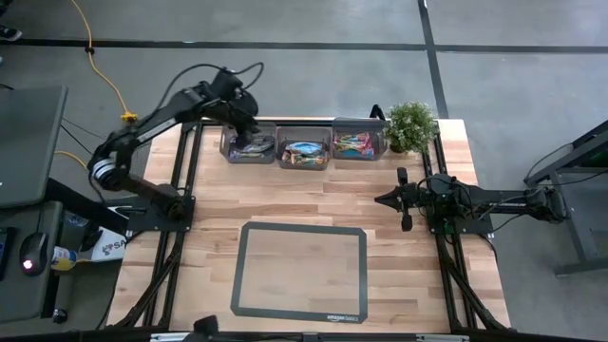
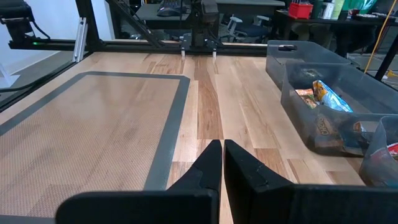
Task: Pick and place Granola Bars by type
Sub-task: Return to Home Position
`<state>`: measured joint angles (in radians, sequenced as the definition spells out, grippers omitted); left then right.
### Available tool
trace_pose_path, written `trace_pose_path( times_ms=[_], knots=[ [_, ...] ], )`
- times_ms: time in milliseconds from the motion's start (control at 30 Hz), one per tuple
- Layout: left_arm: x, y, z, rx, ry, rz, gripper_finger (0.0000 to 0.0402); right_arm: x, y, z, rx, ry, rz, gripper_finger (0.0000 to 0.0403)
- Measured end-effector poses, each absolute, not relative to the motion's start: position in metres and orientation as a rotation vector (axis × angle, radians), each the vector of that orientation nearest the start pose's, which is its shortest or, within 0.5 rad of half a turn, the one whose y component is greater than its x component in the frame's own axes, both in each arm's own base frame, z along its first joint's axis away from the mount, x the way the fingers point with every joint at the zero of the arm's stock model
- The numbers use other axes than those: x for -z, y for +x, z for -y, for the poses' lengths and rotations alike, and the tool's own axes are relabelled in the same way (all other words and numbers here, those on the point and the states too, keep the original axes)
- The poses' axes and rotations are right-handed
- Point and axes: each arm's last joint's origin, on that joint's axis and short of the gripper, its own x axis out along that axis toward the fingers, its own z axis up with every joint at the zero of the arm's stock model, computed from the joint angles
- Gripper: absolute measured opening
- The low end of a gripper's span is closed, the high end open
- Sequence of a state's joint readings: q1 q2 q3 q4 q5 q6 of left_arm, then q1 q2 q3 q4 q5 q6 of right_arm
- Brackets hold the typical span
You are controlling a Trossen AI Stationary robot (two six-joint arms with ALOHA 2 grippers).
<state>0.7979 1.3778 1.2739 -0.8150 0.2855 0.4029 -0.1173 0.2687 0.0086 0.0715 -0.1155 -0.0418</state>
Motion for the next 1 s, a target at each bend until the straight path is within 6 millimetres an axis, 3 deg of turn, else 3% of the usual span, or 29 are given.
trace_pose_path(
  times_ms=[200,333,633,767,867,1000],
  knots=[
    [-0.355,0.179,-0.166,-0.227,-0.143,-0.682,0.0012,-0.15,0.112,0.01,-0.002,-0.019,-0.188,0.0],
    [-0.37,0.175,-0.15,-0.193,-0.17,-0.596,0.001,-0.151,0.112,0.01,-0.002,-0.02,-0.187,0.0],
    [-0.384,0.209,-0.086,-0.066,-0.088,-0.529,0.0001,-0.151,0.112,0.01,-0.002,-0.02,-0.187,0.0],
    [-0.39,0.215,-0.057,-0.037,-0.037,-0.502,0.0,-0.151,0.112,0.01,-0.002,-0.02,-0.187,0.0],
    [-0.398,0.21,-0.045,-0.009,-0.034,-0.411,0.0,-0.151,0.112,0.01,-0.002,-0.02,-0.187,0.0],
    [-0.394,0.184,-0.038,-0.043,-0.068,-0.307,0.0,-0.15,0.112,0.01,-0.002,-0.02,-0.187,0.0]
  ],
)
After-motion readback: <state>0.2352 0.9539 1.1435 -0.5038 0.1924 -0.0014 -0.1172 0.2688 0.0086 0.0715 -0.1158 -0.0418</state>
